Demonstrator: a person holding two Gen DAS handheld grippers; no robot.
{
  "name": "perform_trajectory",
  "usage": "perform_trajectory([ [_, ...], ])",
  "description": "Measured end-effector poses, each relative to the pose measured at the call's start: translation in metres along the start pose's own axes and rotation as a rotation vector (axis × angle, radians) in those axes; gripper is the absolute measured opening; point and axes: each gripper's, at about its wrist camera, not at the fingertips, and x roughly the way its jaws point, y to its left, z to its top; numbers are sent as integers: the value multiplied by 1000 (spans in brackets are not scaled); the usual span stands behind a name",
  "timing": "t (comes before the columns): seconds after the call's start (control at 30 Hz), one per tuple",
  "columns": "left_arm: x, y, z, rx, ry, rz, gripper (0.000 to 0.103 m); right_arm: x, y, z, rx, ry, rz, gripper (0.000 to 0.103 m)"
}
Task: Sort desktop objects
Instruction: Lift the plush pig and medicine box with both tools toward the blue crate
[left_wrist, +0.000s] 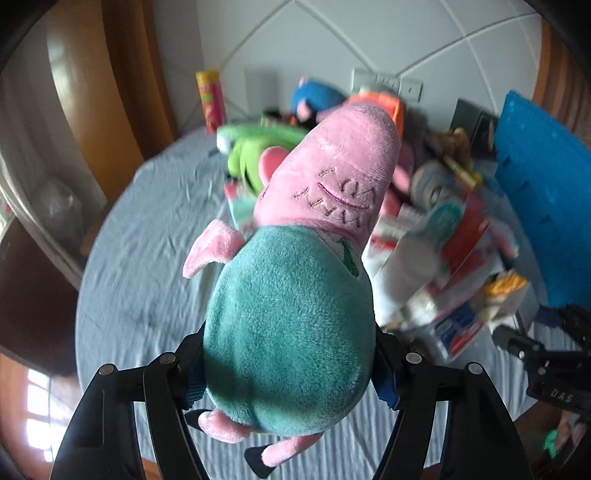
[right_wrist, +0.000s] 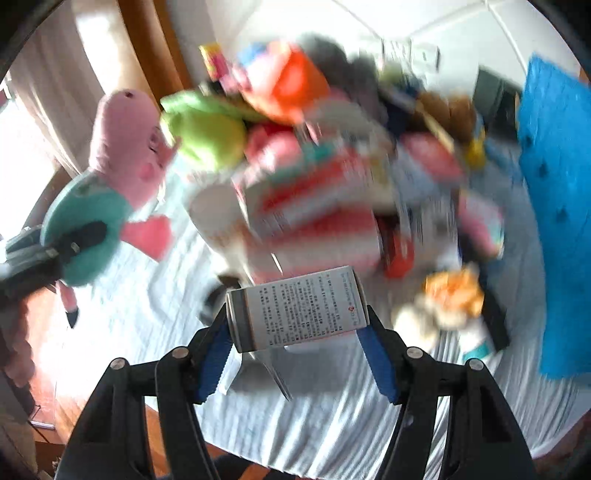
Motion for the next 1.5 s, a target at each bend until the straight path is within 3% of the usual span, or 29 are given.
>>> perform_trajectory([
  [0.4,-54,-21,38,44,-119,-93,70,-96,17,47,-26,-214,-130,65],
  [0.63,-86,-85,60,93,-187,-138,70,-153,-35,59,-27,-308,-225,65],
  [0.83,-109,-179,90,108,-249,-191,71,-210,-121,60,-13,-374,-298,65],
  [1.03,-133,-287,127,175,-265,-280,71,-280,-239,51,33,-379,-376,65],
  [1.23,-144,-392,171,310,-231,-394,71,-312,-347,44,119,-276,-467,65],
  [1.43,-134,-498,205,399,-101,-507,71,-307,-430,36,248,-145,-482,65],
  [1.5,-116,-535,213,415,-45,-489,71,-300,-453,40,255,-95,-480,65],
])
